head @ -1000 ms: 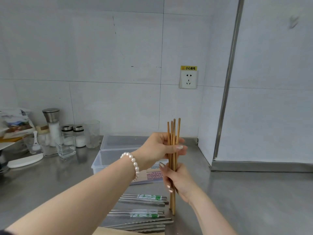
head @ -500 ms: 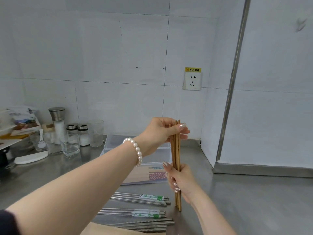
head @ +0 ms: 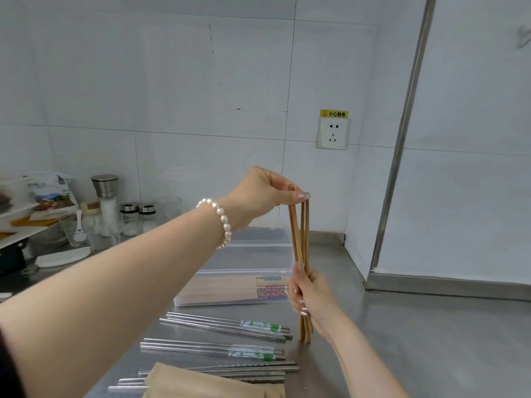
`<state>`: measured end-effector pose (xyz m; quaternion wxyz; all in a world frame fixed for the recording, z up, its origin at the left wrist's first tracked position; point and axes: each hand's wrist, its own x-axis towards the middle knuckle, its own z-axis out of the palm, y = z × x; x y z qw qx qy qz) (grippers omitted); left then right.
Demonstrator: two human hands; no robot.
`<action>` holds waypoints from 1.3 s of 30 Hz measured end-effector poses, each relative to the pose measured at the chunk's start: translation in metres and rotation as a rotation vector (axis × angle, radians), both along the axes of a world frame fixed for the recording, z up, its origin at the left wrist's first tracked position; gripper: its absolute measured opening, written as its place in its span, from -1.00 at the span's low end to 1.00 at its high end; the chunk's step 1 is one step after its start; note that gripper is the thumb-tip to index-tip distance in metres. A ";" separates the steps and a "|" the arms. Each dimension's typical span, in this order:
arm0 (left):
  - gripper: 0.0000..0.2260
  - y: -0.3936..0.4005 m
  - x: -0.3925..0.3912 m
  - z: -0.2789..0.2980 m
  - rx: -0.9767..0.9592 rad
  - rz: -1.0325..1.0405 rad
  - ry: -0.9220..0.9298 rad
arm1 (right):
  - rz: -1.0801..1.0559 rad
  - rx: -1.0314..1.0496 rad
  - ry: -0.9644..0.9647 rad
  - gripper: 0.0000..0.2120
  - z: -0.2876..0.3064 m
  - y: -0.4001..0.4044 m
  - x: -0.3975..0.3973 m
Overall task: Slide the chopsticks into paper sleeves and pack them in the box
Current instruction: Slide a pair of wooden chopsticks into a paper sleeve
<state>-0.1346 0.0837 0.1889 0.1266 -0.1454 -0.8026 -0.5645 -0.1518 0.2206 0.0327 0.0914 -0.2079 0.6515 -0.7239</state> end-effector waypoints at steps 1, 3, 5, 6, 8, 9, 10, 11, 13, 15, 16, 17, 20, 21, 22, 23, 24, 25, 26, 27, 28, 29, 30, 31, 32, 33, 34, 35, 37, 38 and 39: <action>-0.97 -0.001 0.001 -0.001 0.001 0.005 0.005 | -0.015 0.006 0.003 -0.50 0.001 -0.001 0.001; -0.96 -0.002 0.001 -0.005 0.001 0.013 0.014 | -0.042 0.001 0.012 -0.56 0.001 -0.003 0.001; -0.95 -0.002 0.000 -0.008 0.018 0.031 0.030 | -0.079 0.002 0.023 -0.59 0.000 -0.003 0.001; -0.95 -0.001 0.000 -0.009 0.030 0.051 0.041 | -0.094 0.006 0.032 -0.58 0.000 -0.003 0.001; -0.94 0.001 -0.001 -0.010 0.048 0.096 0.057 | -0.104 0.002 0.051 -0.54 -0.001 -0.003 0.000; -0.93 0.002 -0.001 -0.011 0.049 0.118 0.062 | -0.103 -0.011 0.054 -0.50 -0.002 -0.003 0.000; -0.92 0.002 -0.001 -0.011 0.047 0.137 0.068 | -0.100 -0.032 0.047 -0.45 -0.002 -0.004 0.000; -0.90 0.003 -0.001 -0.011 0.045 0.151 0.074 | -0.097 -0.054 0.035 -0.42 -0.003 -0.004 0.000; -0.84 0.005 -0.003 -0.012 0.051 0.165 0.089 | -0.085 -0.099 0.009 -0.40 -0.003 -0.007 0.000; -0.80 0.010 -0.003 -0.014 0.022 0.172 0.115 | -0.062 -0.144 -0.014 -0.39 -0.003 -0.010 0.001; -0.79 0.012 -0.004 -0.016 -0.028 0.178 0.144 | -0.048 -0.157 -0.019 -0.39 -0.003 -0.012 0.002; -0.79 0.015 -0.005 -0.018 -0.094 0.187 0.183 | -0.035 -0.164 -0.020 -0.39 -0.003 -0.013 0.002; -0.74 0.020 -0.006 -0.023 -0.214 0.224 0.268 | 0.003 -0.181 -0.014 -0.33 -0.003 -0.014 0.002; -0.73 0.021 -0.007 -0.023 -0.217 0.233 0.274 | 0.007 -0.179 -0.004 -0.32 -0.004 -0.014 0.001; -0.74 0.021 -0.008 -0.024 -0.205 0.240 0.275 | 0.005 -0.168 0.012 -0.30 -0.004 -0.015 0.000; -0.78 0.022 -0.008 -0.024 -0.175 0.238 0.269 | -0.005 -0.147 0.033 -0.27 -0.005 -0.015 0.000; -0.83 0.022 -0.007 -0.024 -0.131 0.224 0.255 | -0.018 -0.126 0.050 -0.25 -0.006 -0.016 0.000; -0.87 0.023 -0.006 -0.024 -0.091 0.206 0.240 | -0.031 -0.107 0.064 -0.24 -0.006 -0.016 0.001; -0.89 0.024 -0.006 -0.025 -0.069 0.192 0.229 | -0.043 -0.094 0.072 -0.23 -0.006 -0.017 0.001; -0.90 0.024 -0.006 -0.025 -0.063 0.183 0.218 | -0.054 -0.086 0.075 -0.23 -0.006 -0.017 0.002; -0.90 0.024 -0.006 -0.024 -0.061 0.173 0.204 | -0.062 -0.081 0.076 -0.24 -0.006 -0.017 0.002; -0.90 0.022 -0.006 -0.023 -0.056 0.160 0.186 | -0.065 -0.079 0.077 -0.26 -0.006 -0.016 0.002; -0.90 0.021 -0.006 -0.021 -0.050 0.148 0.168 | -0.061 -0.082 0.070 -0.29 -0.006 -0.016 0.001; -0.91 0.019 -0.006 -0.020 -0.043 0.138 0.152 | -0.056 -0.088 0.053 -0.32 -0.006 -0.016 0.001; -0.91 0.017 -0.005 -0.018 -0.034 0.127 0.139 | -0.057 -0.098 0.029 -0.37 -0.005 -0.016 0.001; -0.92 0.013 -0.004 -0.017 -0.026 0.117 0.128 | -0.066 -0.104 0.009 -0.39 -0.005 -0.016 0.001; -0.92 0.009 -0.002 -0.016 -0.019 0.113 0.119 | -0.091 -0.092 0.004 -0.40 -0.005 -0.015 -0.001; -0.93 0.004 0.001 -0.015 -0.004 0.117 0.109 | -0.125 -0.059 0.016 -0.41 -0.006 -0.014 -0.002; -0.92 -0.010 0.005 -0.013 0.060 0.134 0.094 | -0.183 0.036 0.050 -0.43 -0.005 -0.012 -0.003; -0.92 -0.017 0.007 -0.012 0.087 0.138 0.087 | -0.196 0.080 0.058 -0.44 -0.005 -0.010 -0.004; -0.92 -0.024 0.009 -0.013 0.101 0.134 0.077 | -0.196 0.113 0.063 -0.46 -0.005 -0.010 -0.004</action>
